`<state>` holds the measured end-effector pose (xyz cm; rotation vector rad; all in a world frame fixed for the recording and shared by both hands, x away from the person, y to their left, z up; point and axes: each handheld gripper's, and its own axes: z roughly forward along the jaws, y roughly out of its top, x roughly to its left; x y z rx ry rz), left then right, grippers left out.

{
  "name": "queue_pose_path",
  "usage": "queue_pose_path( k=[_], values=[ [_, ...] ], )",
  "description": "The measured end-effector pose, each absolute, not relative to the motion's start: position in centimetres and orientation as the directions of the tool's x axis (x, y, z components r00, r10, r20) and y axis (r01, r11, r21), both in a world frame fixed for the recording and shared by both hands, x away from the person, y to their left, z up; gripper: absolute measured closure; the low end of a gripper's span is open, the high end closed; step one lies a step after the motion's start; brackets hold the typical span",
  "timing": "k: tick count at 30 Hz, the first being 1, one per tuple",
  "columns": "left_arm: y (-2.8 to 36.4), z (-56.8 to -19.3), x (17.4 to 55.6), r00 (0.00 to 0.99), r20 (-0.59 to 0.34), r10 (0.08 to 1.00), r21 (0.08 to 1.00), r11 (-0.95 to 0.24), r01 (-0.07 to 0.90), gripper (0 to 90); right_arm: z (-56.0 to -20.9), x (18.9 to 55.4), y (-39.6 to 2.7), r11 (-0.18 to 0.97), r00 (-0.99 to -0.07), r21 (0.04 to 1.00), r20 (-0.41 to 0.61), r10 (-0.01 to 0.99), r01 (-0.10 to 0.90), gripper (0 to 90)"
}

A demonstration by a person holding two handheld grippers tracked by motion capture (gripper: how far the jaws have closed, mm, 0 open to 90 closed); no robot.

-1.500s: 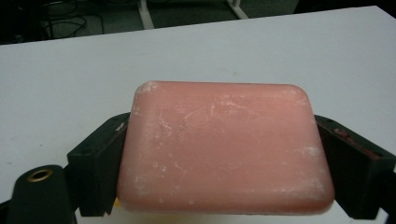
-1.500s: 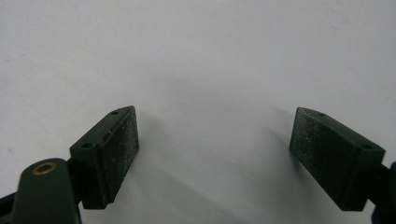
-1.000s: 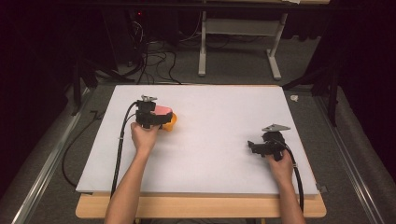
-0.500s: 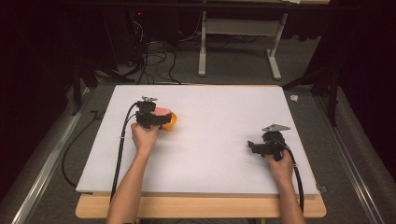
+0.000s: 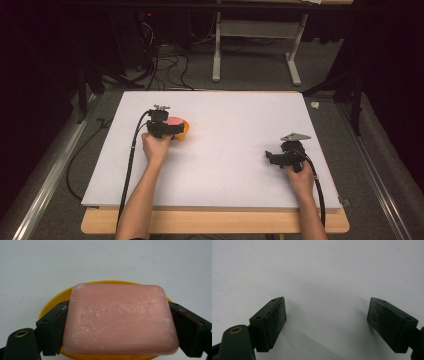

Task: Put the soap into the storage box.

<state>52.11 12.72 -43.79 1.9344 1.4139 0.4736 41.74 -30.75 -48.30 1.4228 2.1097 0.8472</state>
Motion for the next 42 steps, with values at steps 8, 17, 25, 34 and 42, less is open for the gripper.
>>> queue_pose_path(
  k=[8, 17, 25, 34, 42],
  values=[
    [12.6, -44.0, 52.2, 0.343, -0.095, 0.934, 0.704, -0.181, 0.686, 14.0, -48.3, 41.7, -30.7, 0.277, -0.363, 0.706, -0.032, 0.931, 0.651, 16.1],
    [12.4, -44.3, 52.3, 0.346, -0.074, 0.935, 0.691, -0.202, 0.694, 14.0, -48.3, 41.7, -30.7, 0.278, -0.363, 0.706, -0.032, 0.931, 0.651, 16.1],
    [12.2, -44.8, 52.4, 0.336, -0.050, 0.940, 0.672, -0.218, 0.708, 13.9, -48.3, 41.7, -30.7, 0.277, -0.362, 0.706, -0.031, 0.931, 0.651, 16.2],
    [12.5, -43.9, 52.1, 0.348, -0.067, 0.935, 0.713, -0.199, 0.672, 11.9, -48.3, 41.7, -30.7, 0.277, -0.363, 0.706, -0.031, 0.931, 0.652, 16.2],
    [13.0, -42.7, 51.4, 0.361, -0.050, 0.931, 0.744, -0.207, 0.636, 11.4, -48.3, 41.7, -30.7, 0.275, -0.361, 0.706, -0.030, 0.932, 0.653, 16.2]
  ],
)
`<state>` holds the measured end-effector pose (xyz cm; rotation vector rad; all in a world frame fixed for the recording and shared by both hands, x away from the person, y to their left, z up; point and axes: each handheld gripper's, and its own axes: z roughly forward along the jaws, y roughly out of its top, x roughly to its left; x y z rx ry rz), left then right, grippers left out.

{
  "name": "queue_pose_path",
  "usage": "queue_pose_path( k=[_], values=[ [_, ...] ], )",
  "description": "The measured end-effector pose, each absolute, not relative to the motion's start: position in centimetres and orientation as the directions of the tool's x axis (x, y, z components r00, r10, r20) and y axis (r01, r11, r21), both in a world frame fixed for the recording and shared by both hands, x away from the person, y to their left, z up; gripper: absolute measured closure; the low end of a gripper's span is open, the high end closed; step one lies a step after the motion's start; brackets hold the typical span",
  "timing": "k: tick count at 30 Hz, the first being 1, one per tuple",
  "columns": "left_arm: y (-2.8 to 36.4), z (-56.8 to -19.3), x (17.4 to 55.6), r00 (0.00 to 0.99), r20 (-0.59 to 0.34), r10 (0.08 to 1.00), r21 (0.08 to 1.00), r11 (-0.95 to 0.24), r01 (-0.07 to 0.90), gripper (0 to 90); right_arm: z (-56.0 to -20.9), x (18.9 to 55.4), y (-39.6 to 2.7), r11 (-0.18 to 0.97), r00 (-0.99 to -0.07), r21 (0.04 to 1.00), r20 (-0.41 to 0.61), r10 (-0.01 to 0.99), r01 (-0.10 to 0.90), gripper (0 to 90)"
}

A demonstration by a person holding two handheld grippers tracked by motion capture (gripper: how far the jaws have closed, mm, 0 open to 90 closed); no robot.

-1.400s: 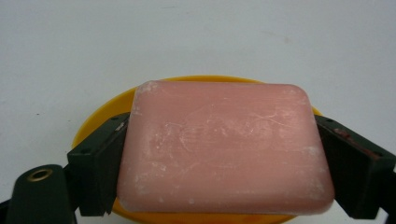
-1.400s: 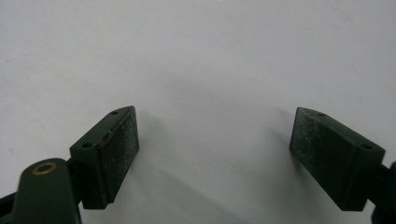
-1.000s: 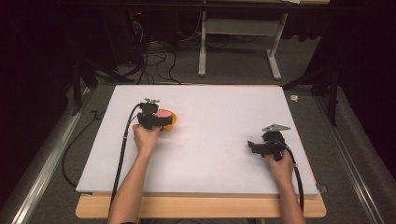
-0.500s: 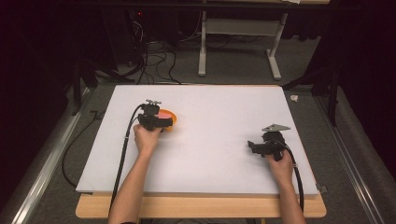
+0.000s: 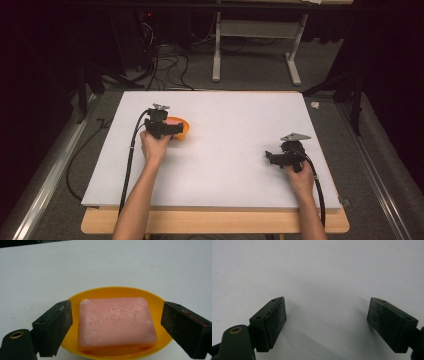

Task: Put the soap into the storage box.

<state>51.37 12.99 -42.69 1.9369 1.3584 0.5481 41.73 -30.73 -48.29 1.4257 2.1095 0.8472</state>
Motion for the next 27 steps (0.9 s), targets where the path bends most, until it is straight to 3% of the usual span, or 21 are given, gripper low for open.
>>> queue_pose_path(
  k=[27],
  values=[
    [13.8, -40.1, 47.0, 0.440, -0.051, 0.896, 0.822, -0.212, 0.528, 12.6, -48.3, 41.7, -30.7, 0.274, -0.361, 0.707, -0.029, 0.932, 0.652, 16.1]
  ],
)
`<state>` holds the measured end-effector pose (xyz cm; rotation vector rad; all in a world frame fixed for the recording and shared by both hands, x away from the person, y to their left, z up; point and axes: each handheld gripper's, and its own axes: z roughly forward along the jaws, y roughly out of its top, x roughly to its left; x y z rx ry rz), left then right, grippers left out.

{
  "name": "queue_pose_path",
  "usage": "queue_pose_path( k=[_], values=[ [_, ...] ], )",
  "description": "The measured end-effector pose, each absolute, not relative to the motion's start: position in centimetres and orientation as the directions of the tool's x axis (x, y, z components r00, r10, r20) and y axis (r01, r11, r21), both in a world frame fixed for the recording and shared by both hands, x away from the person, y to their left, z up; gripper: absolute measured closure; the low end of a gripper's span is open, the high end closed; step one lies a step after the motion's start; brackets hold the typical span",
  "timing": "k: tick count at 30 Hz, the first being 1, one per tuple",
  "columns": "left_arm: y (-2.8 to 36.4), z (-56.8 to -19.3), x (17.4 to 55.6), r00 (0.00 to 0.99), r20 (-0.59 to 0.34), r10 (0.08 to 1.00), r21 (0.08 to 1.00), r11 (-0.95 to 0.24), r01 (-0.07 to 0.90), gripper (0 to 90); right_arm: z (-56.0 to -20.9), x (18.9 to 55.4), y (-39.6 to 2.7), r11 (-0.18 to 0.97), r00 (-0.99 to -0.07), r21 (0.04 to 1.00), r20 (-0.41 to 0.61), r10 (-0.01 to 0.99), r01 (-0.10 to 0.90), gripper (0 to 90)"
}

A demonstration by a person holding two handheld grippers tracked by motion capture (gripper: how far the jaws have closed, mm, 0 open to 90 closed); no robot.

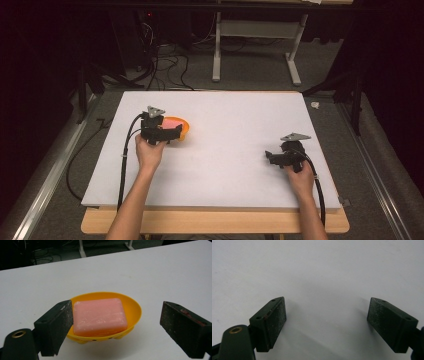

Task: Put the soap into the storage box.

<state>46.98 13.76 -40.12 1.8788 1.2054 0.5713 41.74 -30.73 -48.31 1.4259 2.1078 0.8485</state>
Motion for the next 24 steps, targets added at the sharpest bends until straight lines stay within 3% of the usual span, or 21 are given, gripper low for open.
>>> queue_pose_path(
  k=[24],
  values=[
    [15.9, -40.1, 43.1, 0.456, -0.073, 0.887, 0.855, -0.179, 0.486, 14.6, -48.3, 41.7, -30.7, 0.274, -0.360, 0.706, -0.028, 0.932, 0.653, 16.1]
  ],
)
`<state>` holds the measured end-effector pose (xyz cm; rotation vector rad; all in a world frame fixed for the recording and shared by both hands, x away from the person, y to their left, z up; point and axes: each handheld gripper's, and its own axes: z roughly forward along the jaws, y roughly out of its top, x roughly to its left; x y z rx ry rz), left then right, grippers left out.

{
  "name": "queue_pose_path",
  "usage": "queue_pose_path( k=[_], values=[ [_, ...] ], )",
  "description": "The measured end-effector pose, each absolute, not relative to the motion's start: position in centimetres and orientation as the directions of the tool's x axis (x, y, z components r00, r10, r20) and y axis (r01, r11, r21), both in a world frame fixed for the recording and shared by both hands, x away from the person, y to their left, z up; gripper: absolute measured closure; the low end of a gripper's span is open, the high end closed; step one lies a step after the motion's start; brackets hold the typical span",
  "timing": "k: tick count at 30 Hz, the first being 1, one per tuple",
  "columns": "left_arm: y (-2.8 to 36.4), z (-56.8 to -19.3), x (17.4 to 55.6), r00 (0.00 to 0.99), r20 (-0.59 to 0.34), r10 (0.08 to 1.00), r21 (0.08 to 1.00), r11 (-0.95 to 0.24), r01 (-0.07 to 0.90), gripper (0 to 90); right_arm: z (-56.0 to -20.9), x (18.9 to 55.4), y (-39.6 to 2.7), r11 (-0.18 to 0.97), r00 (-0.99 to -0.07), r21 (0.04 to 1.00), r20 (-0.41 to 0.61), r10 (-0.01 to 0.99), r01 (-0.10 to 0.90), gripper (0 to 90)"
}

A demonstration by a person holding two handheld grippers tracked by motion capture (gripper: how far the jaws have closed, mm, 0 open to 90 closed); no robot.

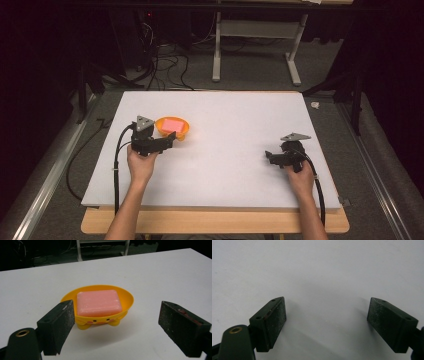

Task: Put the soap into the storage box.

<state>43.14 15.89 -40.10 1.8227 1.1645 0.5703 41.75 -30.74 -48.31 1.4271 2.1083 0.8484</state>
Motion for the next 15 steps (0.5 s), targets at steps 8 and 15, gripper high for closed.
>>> queue_pose_path(
  k=[8, 15],
  values=[
    [15.7, -40.4, 42.1, 0.476, -0.088, 0.875, 0.864, -0.171, 0.474, 14.7, -48.3, 41.7, -30.7, 0.274, -0.360, 0.706, -0.029, 0.932, 0.653, 16.1],
    [15.2, -41.0, 41.3, 0.500, -0.099, 0.860, 0.863, -0.177, 0.474, 14.7, -48.3, 41.7, -30.7, 0.274, -0.361, 0.707, -0.029, 0.932, 0.652, 16.1]
  ],
)
